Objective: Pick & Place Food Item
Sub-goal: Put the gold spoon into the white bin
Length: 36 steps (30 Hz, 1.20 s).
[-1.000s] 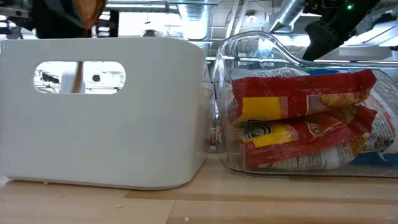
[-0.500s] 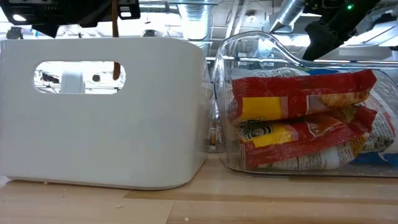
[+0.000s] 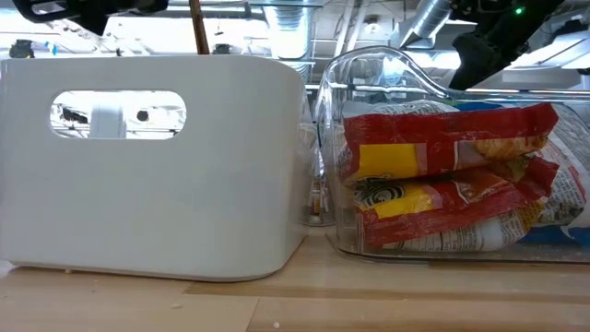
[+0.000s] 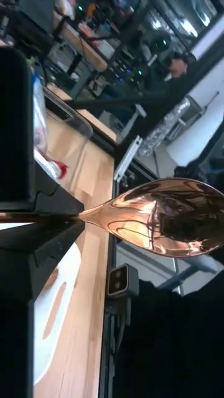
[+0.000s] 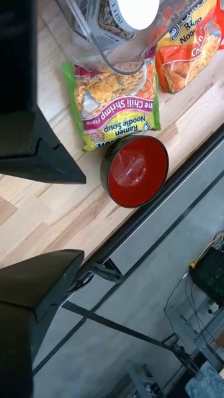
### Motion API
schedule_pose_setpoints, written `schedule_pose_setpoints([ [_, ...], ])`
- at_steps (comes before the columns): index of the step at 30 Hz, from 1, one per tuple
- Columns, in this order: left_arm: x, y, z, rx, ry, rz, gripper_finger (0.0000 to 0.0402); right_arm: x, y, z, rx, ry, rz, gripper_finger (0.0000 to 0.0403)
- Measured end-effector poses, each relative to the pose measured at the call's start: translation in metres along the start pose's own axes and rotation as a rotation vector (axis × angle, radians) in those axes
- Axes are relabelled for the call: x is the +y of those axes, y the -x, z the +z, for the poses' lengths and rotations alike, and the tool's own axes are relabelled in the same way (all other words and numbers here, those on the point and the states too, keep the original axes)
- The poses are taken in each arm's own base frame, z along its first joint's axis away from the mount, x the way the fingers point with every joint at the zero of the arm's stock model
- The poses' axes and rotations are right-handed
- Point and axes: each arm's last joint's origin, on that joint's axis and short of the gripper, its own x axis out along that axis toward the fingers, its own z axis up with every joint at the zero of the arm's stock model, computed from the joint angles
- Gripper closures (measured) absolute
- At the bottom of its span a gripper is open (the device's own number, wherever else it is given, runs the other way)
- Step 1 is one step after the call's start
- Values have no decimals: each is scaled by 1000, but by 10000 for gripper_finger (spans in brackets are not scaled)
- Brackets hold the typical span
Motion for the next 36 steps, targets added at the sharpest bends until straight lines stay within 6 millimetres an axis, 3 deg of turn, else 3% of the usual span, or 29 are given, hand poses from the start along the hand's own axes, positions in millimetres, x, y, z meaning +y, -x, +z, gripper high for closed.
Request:
schedule_pose_setpoints([
  [16,-6,-26,-12,33,-10,-40,396,0,0,0,-1,-1,0,227],
  [36,-5,-28,-17,42,-4,-38,396,0,0,1,-4,-7,1,227],
])
